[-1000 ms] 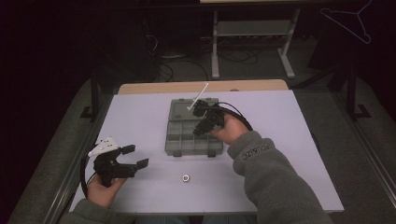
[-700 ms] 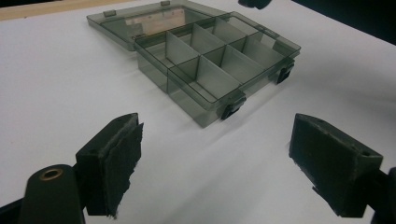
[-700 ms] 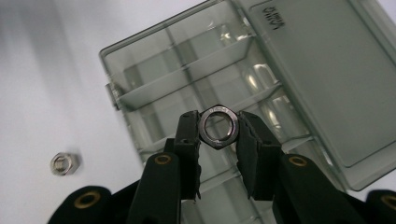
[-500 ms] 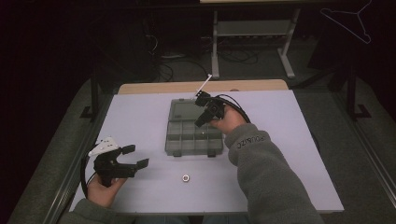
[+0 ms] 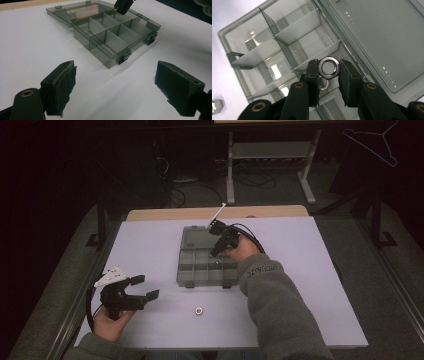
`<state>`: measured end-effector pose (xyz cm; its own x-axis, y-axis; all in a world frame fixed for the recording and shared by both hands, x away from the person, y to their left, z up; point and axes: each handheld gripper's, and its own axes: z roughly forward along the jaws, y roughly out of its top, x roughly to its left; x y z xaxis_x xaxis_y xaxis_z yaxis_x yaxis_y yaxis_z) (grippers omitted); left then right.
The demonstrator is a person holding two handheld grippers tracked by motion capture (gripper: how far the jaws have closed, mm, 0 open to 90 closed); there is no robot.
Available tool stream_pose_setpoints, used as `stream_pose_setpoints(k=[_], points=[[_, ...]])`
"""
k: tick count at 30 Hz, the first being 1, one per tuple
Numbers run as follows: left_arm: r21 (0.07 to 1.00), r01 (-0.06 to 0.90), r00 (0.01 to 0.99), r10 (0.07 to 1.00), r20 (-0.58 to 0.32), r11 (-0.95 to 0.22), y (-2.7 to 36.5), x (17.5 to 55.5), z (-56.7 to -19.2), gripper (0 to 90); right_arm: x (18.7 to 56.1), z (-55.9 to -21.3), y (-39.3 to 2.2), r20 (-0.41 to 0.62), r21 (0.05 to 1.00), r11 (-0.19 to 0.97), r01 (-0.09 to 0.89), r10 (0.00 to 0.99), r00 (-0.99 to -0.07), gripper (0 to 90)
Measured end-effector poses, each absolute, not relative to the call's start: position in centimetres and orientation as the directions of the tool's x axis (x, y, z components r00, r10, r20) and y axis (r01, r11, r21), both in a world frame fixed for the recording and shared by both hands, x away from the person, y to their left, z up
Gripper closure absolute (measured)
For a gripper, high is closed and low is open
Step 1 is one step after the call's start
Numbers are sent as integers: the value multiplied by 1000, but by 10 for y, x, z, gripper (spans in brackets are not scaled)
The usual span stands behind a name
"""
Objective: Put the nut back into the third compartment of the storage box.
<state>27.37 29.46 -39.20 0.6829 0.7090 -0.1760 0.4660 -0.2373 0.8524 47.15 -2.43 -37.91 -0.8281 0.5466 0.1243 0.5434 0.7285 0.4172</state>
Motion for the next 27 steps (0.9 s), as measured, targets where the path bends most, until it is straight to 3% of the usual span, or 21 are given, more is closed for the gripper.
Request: stream_pose_setpoints(k=[27], points=[[855, 463, 683, 709, -177, -233, 295, 274, -391, 162, 469, -391, -23, 142, 417, 721, 553, 550, -823, 656]])
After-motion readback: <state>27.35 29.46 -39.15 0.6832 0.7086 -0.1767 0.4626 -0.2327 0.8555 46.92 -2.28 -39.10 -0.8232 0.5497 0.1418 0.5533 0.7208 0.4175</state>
